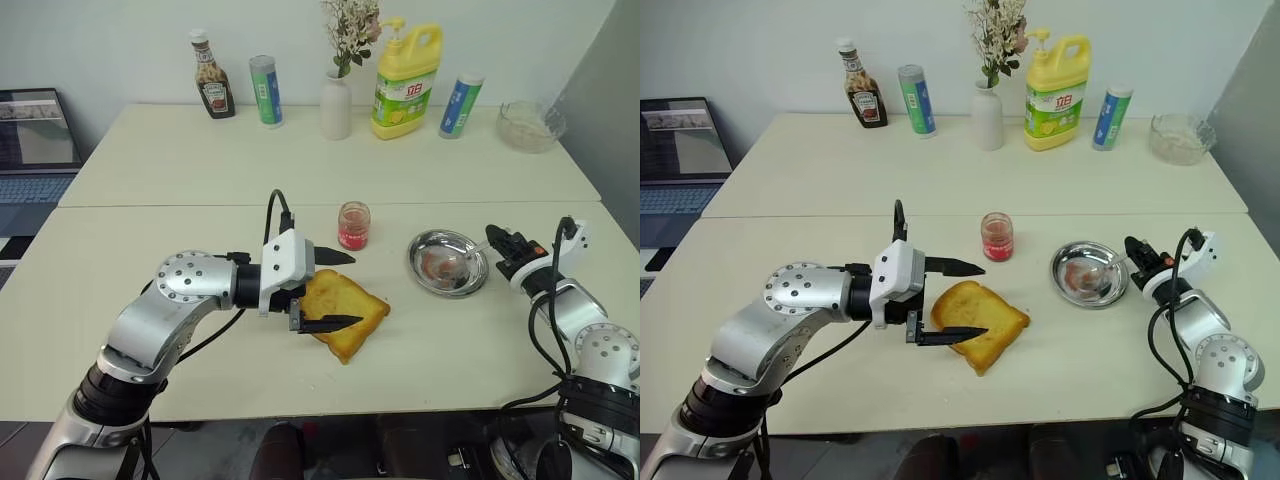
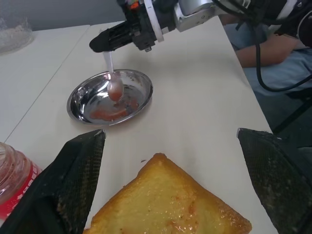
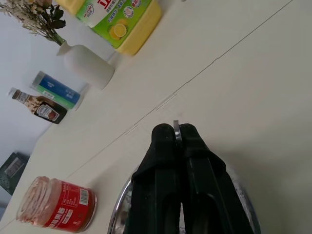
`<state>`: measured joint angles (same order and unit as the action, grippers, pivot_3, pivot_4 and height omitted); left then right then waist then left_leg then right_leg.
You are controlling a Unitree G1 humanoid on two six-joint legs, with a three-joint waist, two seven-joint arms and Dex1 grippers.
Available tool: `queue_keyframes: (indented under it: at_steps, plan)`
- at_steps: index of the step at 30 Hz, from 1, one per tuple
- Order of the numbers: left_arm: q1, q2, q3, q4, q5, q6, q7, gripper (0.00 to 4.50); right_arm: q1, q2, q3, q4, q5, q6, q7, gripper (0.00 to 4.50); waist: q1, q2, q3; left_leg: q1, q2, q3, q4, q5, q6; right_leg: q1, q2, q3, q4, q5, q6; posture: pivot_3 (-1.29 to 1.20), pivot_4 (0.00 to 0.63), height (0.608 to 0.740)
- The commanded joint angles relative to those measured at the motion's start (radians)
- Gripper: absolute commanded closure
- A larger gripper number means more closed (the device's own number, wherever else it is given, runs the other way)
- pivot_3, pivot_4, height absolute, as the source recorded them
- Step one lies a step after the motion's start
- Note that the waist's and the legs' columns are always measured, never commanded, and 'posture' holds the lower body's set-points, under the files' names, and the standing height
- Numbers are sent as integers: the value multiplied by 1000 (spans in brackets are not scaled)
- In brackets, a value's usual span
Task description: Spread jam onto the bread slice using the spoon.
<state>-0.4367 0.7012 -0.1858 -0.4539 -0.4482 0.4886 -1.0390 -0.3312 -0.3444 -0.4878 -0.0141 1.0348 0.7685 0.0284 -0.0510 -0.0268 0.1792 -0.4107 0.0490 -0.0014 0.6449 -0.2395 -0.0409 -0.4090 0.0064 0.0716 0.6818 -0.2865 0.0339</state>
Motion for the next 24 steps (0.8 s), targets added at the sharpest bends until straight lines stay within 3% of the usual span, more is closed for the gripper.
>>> queue_keyframes:
  at_steps: [1,6,18,19,24]
  plan:
    - [-2,-7,3,-8,6,-24,-4,0,-19,-14,13,-15,-28,-19,45,4471,1,0,0,0,0,0,0,0,0,0,0,0,0,0,0,0,150,740]
    - [5,-11,0,-6,12,-31,-1,0,-13,-45,43,-11,-116,-42,72,4471,1,0,0,0,0,0,0,0,0,0,0,0,0,0,0,0,150,740]
    - [1,-26,-7,12,34,-52,-1,0,52,-122,112,-60,-296,-119,216,240,3,0,0,0,0,0,0,0,0,0,0,0,0,0,0,0,150,740]
    - [1,-27,-8,13,36,-53,-1,0,56,-122,112,-67,-304,-127,224,39,3,0,0,0,0,0,0,0,0,0,0,0,0,0,0,0,150,740]
    - [1,-32,-10,17,44,-58,0,0,79,-138,144,-77,-400,-199,264,39,3,0,0,0,0,0,0,0,0,0,0,0,0,0,0,0,150,740]
